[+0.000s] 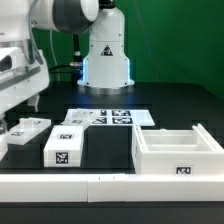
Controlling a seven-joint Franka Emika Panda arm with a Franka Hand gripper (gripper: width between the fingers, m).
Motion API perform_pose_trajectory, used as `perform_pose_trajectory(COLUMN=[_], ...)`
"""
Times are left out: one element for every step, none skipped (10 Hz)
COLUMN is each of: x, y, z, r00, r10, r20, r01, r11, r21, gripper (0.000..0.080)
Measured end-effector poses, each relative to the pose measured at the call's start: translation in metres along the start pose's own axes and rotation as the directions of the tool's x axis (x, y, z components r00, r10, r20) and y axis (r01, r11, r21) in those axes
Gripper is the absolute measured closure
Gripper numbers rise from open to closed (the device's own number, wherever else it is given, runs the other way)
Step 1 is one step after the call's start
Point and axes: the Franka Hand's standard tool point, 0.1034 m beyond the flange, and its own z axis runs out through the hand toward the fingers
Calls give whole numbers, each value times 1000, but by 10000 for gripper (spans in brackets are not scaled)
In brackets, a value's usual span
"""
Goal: Assemble cabinet
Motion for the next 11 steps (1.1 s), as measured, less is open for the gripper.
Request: perform_pose_trajectory(x=[2, 2, 3, 7, 13, 16, 15, 12, 12, 11, 11], y=[-2, -3, -4, -4, -3, -4, -6, -8, -7, -8, -8], z=[2, 4, 6, 6, 6, 7, 10, 13, 13, 13, 13], r00=[1000, 1000, 1000, 1000, 999, 999, 999, 999, 999, 999, 999], r10=[-5, -4, 8, 27, 34, 39, 42, 48, 51, 52, 52], r20=[1, 2, 2, 1, 0, -2, -2, -1, -1, -1, -1], r01=[5, 4, -8, -27, -34, -39, -42, -48, -51, -52, -52], r11=[1000, 1000, 1000, 1000, 999, 999, 999, 999, 998, 998, 998], r21=[-1, 3, 6, 7, 7, 9, 16, 22, 21, 22, 22], gripper=[4, 4, 4, 4, 4, 4, 4, 4, 4, 132, 267])
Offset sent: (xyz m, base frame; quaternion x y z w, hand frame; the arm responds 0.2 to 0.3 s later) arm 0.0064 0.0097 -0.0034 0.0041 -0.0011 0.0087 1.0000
